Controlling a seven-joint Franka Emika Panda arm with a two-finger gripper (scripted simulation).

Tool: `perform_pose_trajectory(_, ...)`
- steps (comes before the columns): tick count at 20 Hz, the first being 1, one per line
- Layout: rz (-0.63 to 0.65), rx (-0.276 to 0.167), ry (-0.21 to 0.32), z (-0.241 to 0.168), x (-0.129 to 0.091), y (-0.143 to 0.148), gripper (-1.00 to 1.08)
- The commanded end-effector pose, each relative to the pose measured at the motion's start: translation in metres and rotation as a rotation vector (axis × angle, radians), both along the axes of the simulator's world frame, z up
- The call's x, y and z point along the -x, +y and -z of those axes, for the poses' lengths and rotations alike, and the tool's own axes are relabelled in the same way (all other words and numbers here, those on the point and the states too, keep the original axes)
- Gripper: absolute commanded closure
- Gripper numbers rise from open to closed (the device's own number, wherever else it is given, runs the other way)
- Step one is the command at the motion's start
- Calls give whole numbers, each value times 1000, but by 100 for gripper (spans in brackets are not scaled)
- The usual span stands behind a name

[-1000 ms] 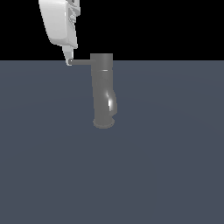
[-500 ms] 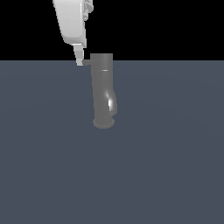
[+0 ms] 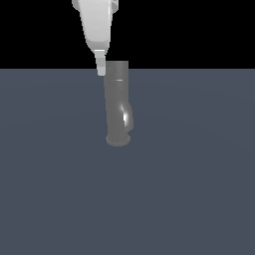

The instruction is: Turn on the faucet by rotating a designated handle.

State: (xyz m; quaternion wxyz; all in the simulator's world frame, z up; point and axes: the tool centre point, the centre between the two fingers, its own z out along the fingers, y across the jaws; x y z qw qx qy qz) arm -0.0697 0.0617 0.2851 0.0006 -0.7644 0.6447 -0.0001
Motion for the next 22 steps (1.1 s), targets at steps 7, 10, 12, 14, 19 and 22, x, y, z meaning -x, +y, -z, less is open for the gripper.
perform_pose_trajectory(7,18,1,0,0,-11,-57,108)
perform_pose_trajectory(10,20,1,0,0,-14,-73,108)
perform_pose_trajectory(12,21,1,1,0,-16,-84,108)
perform_pose_trajectory(14,22,1,1,0,-19,-94,108)
perform_pose_trajectory(19,-10,-1,1,0,-23,-83,108)
perform_pose_trajectory(22,-8,-1,1,0,-30,-89,108)
